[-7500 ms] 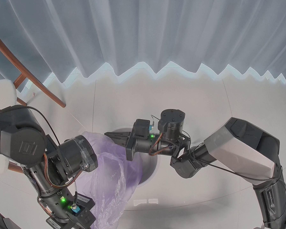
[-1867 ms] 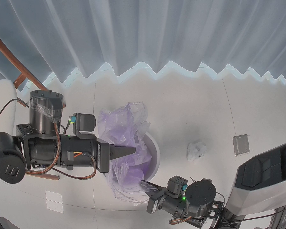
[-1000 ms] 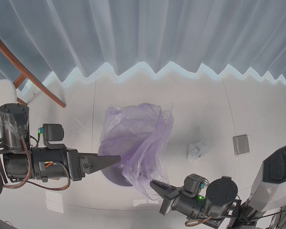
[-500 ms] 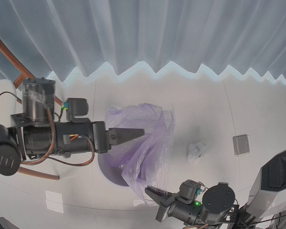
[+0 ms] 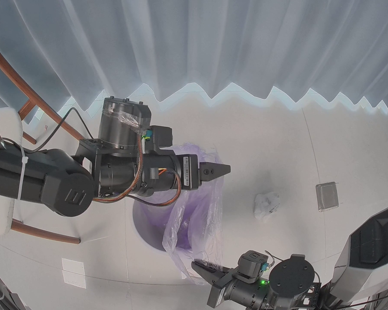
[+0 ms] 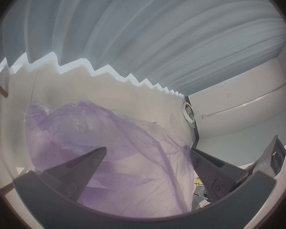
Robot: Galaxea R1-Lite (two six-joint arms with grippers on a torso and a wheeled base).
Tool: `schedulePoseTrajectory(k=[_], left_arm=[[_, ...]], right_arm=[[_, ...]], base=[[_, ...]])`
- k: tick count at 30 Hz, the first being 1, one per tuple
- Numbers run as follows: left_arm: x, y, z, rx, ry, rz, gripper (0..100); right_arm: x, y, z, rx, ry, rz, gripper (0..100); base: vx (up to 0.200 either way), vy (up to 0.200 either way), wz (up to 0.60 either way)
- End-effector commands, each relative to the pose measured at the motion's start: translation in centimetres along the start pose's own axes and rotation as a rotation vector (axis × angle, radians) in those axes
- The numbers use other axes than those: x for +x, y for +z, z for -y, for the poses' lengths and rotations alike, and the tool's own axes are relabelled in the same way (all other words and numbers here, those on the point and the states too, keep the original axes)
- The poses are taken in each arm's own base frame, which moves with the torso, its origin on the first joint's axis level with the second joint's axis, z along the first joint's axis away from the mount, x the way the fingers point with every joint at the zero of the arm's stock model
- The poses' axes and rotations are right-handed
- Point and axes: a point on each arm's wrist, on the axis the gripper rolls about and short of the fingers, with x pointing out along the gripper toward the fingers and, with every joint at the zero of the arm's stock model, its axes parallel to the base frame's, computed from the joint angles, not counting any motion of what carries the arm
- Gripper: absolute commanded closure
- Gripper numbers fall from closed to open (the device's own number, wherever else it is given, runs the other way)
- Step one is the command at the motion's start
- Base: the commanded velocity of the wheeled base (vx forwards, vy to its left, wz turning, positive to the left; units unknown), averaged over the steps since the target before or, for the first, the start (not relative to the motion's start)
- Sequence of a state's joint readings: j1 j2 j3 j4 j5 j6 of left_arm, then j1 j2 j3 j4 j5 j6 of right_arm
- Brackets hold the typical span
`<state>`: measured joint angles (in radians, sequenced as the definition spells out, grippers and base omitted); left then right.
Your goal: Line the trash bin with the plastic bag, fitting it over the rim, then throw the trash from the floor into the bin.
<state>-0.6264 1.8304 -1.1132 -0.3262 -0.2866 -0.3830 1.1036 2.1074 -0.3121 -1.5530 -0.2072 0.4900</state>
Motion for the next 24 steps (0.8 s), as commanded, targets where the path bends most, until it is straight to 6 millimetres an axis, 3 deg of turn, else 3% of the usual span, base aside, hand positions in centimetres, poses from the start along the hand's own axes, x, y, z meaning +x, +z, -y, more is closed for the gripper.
schedulePoseTrajectory(k=[1,5,7,8,16,24], left_arm=[[0.6,-0.7,-0.4,-0.012,0.013,-0.027,0],[-1.4,0.0,0.4,0.001,-0.004,0.014,0],[-1.4,0.0,0.4,0.001,-0.004,0.014,0],[-3.3,0.1,0.9,0.005,-0.009,0.033,0],[-7.9,-1.7,0.2,-0.015,0.032,0.043,0],[-7.8,-1.5,-0.5,-0.019,0.053,0.044,0]], right_arm=[[0.1,0.0,0.1,0.003,0.0,0.008,100],[0.2,0.0,0.1,0.003,0.0,0.008,100],[0.2,0.0,0.1,0.003,0.0,0.008,100],[0.1,-0.1,0.1,0.004,-0.002,0.004,100],[-0.3,-0.3,0.3,-0.001,-0.01,-0.01,100],[-0.2,-0.3,0.3,-0.002,-0.007,-0.008,100]], base=[[0.0,0.0,0.0],[0.0,0.0,0.0],[0.0,0.0,0.0],[0.0,0.0,0.0],[0.0,0.0,0.0],[0.0,0.0,0.0]])
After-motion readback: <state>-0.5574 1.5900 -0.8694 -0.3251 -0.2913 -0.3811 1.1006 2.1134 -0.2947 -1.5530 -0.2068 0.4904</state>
